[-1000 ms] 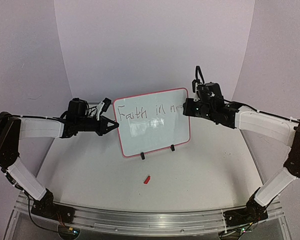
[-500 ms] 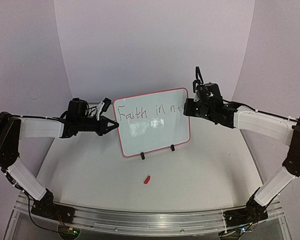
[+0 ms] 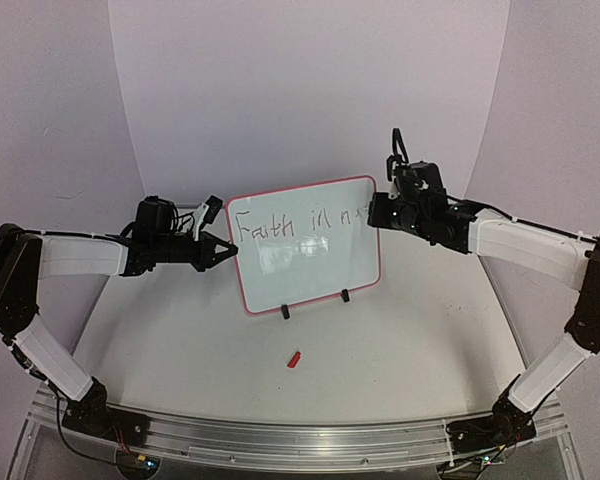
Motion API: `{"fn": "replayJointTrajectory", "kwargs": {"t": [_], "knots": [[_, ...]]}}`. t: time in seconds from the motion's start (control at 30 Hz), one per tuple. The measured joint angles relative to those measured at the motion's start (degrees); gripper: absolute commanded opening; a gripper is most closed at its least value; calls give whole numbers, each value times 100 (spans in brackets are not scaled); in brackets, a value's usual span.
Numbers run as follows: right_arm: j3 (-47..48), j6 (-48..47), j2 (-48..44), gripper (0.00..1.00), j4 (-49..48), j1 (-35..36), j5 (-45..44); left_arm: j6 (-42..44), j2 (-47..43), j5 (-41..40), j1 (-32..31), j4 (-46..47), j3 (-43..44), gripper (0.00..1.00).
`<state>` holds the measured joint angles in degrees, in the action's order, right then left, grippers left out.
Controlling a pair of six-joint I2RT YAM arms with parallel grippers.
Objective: Write a sentence on the whiteboard
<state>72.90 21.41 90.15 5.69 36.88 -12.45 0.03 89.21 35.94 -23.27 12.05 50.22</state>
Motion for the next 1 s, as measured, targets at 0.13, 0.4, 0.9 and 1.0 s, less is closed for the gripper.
{"fn": "replayJointTrajectory", "kwargs": {"t": [0.13,0.4,0.9,1.0], "knots": [[79,-35,35,0,-7,0,144,-2,0,-2,2,0,0,0],[107,-17,155,0,-9,0,339,-7,0,-7,2,0,0,0],[-94,92,155,0,160,2,199,-7,0,-7,2,2,0,0],[-94,94,155,0,175,2,120,-7,0,-7,2,2,0,0]]}}
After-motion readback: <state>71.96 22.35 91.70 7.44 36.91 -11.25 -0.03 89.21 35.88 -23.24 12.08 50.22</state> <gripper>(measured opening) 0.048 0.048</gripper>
